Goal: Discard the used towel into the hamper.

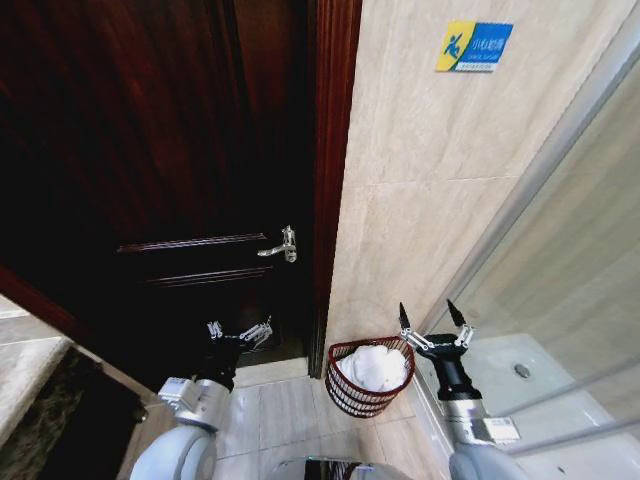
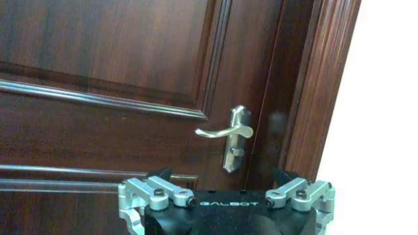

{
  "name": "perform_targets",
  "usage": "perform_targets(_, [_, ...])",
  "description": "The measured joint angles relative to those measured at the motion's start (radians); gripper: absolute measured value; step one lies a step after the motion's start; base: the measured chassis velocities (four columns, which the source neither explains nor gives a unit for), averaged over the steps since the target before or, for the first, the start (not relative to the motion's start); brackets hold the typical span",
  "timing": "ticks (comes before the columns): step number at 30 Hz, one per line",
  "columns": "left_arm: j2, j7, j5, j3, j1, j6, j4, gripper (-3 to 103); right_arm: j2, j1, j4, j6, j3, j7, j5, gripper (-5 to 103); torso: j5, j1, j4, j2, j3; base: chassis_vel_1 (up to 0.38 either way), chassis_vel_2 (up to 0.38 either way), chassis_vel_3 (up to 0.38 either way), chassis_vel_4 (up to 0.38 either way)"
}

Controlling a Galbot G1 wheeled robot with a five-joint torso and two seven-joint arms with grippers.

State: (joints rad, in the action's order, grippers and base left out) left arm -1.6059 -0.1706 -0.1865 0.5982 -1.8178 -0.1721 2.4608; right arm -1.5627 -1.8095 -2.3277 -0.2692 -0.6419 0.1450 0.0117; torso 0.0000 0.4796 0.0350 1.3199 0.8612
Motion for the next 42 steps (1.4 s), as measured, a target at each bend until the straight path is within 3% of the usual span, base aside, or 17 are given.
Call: perform_targets(42, [0.000, 0.000, 0.000, 0.000, 0.000, 0.000, 0.000, 100, 0.000, 0.001, 0.004, -0.002, -0.001, 0.001, 0.001, 100, 0.0000, 0.000, -0.0001, 0.000, 0.000, 0.000, 0.000, 0.000, 0.000])
